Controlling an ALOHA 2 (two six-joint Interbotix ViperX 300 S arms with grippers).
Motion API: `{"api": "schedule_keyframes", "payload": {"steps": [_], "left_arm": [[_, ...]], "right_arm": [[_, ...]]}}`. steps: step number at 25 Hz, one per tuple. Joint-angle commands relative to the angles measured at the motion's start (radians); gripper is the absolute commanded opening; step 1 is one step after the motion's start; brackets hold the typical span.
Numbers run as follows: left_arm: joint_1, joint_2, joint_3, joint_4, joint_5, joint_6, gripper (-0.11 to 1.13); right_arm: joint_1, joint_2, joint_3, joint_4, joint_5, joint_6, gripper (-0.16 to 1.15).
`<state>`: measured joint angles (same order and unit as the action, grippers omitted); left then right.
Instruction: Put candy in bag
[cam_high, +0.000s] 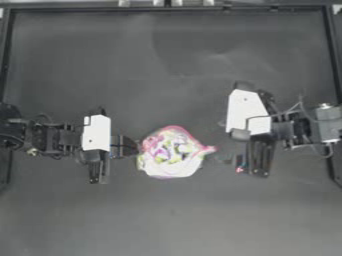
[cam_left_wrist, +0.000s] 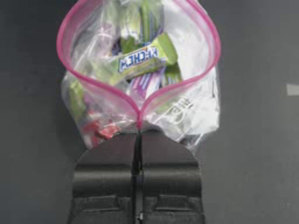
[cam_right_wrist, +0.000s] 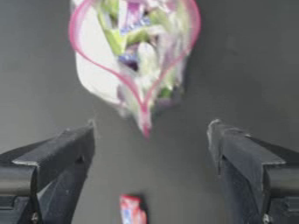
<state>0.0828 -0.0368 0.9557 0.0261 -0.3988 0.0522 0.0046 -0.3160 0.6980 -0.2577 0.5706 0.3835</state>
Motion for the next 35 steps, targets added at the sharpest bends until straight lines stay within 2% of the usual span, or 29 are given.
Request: {"api": "schedule_keyframes", "payload": {"steps": [1,10,21,27,35], "left_arm": [[0.002,-0.017,-0.018,0.002,-0.006,0.002,0.02],[0.005,-0.014,-0.018,0.003,-0.008,0.003,0.02],[0.008,-0.014,-0.02,0.003,-0.006,0.003,0.02],[0.011,-0.014,-0.018,0.003,-0.008,0.003,0.02],[0.011,-0.014,-0.025,0.003,-0.006,0.003,0.02]], "right_arm": [[0.008,-0.064,-0.026,0.006,0.054,-0.002,1.02],[0.015,-0.152,-0.064,0.035,0.204,-0.021,1.02],[0.018,-0.166,-0.086,0.129,0.344,-0.086,1.02],[0.029,-0.169,-0.029,0.153,0.348,-0.086,1.02],[0.04,-0.169,0.054,0.155,0.291,-0.072,1.02]]}}
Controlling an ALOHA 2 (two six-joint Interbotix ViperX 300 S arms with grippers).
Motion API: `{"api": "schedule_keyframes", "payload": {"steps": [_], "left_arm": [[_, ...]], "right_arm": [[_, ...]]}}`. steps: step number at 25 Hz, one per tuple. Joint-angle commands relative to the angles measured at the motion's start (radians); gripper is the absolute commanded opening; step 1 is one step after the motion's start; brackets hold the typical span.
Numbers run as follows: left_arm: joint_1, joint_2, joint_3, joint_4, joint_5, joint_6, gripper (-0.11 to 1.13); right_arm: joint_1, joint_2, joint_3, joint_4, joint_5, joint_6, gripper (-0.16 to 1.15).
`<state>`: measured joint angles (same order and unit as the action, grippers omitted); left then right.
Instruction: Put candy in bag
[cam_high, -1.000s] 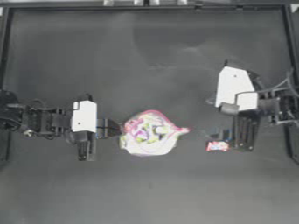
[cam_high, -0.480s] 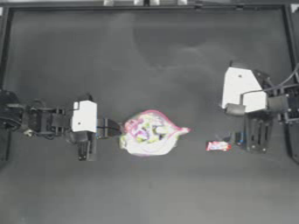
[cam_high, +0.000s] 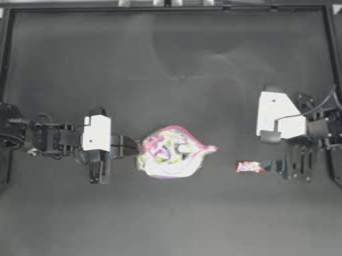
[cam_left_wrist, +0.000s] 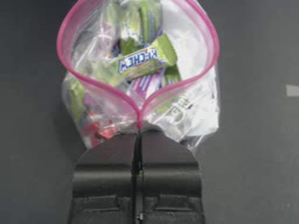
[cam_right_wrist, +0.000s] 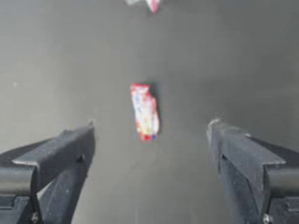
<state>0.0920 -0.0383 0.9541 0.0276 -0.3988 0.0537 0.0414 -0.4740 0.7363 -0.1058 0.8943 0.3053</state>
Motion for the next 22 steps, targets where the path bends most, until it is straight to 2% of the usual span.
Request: {"api": "schedule_keyframes", "payload": {"steps": [1,5,12,22], "left_arm": [[0.002,-0.012,-0.023,0.002,-0.006,0.002,0.02],[0.002,-0.009,-0.028,0.002,-0.003,0.002,0.02],[0.002,0.002,-0.037,0.002,0.0,0.0,0.02],[0.002,0.017,-0.048,0.002,0.0,0.002,0.02]], "right_arm": [[0.006,-0.011,0.028,0.003,-0.049,0.009,1.02],[0.02,-0.006,0.077,0.008,-0.118,0.011,1.02],[0.021,0.038,0.107,0.009,-0.15,0.012,1.02],[0.021,0.19,0.11,-0.006,-0.198,0.026,1.01]]}}
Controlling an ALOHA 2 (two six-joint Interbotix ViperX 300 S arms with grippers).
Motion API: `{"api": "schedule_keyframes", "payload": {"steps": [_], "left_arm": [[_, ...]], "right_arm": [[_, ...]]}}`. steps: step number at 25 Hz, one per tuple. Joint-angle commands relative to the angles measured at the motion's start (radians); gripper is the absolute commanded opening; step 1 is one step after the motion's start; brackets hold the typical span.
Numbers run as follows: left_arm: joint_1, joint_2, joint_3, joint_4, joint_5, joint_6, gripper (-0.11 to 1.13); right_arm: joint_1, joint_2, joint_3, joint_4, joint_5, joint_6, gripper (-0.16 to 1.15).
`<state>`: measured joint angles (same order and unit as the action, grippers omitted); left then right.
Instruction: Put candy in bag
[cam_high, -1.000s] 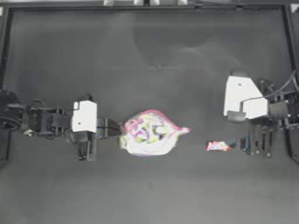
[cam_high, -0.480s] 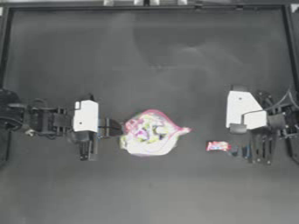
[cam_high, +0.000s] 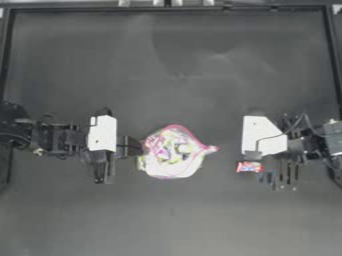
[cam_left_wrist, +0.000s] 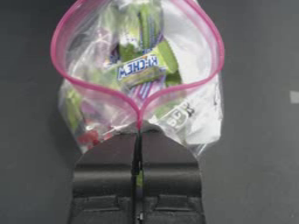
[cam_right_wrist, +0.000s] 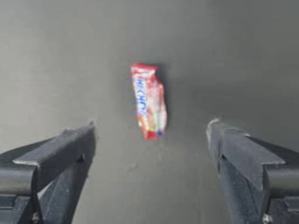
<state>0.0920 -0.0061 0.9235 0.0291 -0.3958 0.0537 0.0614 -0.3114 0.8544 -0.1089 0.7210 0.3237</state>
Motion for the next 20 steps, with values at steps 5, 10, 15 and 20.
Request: {"api": "schedule_keyframes", "payload": {"steps": [5,10,15,20], "left_arm": [[0.002,-0.015,-0.017,0.002,-0.003,0.002,0.02],[0.002,-0.018,-0.017,0.002,-0.003,0.002,0.02],[0.002,-0.018,-0.02,0.002,-0.002,0.002,0.02],[0.002,-0.018,-0.021,0.003,-0.002,0.002,0.02]], "right_arm": [[0.002,0.101,-0.008,0.005,-0.078,0.012,1.01],[0.002,0.152,-0.008,0.002,-0.117,0.012,1.0],[0.002,0.184,-0.006,-0.005,-0.129,0.015,1.0],[0.002,0.21,0.002,-0.032,-0.155,0.049,1.0]]}}
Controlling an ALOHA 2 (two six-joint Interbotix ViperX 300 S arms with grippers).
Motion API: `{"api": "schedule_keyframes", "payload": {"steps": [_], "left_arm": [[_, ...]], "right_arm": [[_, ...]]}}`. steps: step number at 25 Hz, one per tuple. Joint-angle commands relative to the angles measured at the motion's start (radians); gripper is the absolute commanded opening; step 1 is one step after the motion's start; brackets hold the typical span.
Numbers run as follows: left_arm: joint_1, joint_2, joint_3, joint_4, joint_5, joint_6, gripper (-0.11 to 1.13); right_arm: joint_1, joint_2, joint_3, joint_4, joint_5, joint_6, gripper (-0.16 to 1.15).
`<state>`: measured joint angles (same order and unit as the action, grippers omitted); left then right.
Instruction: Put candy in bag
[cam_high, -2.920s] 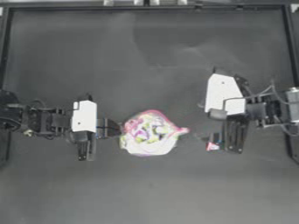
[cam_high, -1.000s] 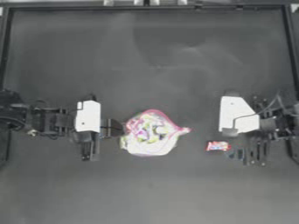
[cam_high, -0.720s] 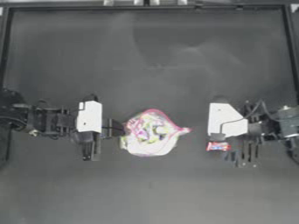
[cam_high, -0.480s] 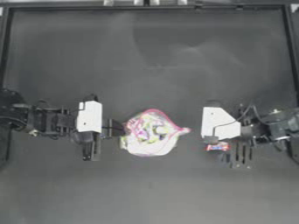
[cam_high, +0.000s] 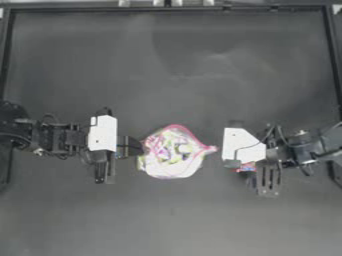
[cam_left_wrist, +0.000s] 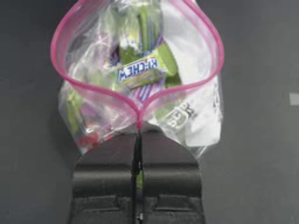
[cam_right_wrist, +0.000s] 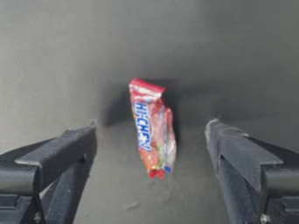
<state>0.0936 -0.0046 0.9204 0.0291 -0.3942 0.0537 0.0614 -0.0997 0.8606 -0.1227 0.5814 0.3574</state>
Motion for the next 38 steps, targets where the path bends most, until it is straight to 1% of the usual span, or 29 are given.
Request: {"api": "schedule_keyframes", "payload": {"steps": [1,6,11,13,15,20,21,22,29,38], "left_arm": [[0.0,-0.02,-0.018,0.003,-0.003,0.002,0.02],[0.0,-0.02,-0.018,0.003,-0.003,0.002,0.02],[0.0,-0.02,-0.021,0.003,-0.003,0.002,0.02],[0.0,-0.02,-0.023,0.003,-0.003,0.002,0.02],[0.0,-0.02,-0.021,0.003,-0.003,0.002,0.02],[0.0,-0.018,-0.021,0.003,-0.002,0.002,0.02],[0.0,-0.02,-0.021,0.003,-0.003,0.002,0.02],[0.0,-0.02,-0.021,0.003,-0.002,0.002,0.02],[0.0,-0.018,-0.023,0.003,-0.003,0.002,0.02],[0.0,-0.017,-0.026,0.006,-0.002,0.002,0.02]], "right_arm": [[0.0,0.003,-0.003,-0.025,-0.017,0.023,1.0],[0.002,0.015,0.002,-0.054,-0.017,0.06,1.0],[0.002,0.029,0.0,-0.051,-0.017,0.067,0.99],[0.002,0.038,0.002,-0.046,-0.017,0.067,0.95],[0.002,0.054,0.0,-0.037,-0.015,0.069,0.85],[0.006,0.061,-0.006,-0.018,-0.012,0.06,0.51],[0.009,0.06,-0.008,-0.018,-0.012,0.06,0.45],[0.009,0.058,-0.009,-0.018,-0.012,0.063,0.42],[0.009,0.025,-0.017,-0.008,-0.009,0.063,0.43],[0.009,-0.15,-0.028,-0.021,0.032,0.064,0.43]]}}
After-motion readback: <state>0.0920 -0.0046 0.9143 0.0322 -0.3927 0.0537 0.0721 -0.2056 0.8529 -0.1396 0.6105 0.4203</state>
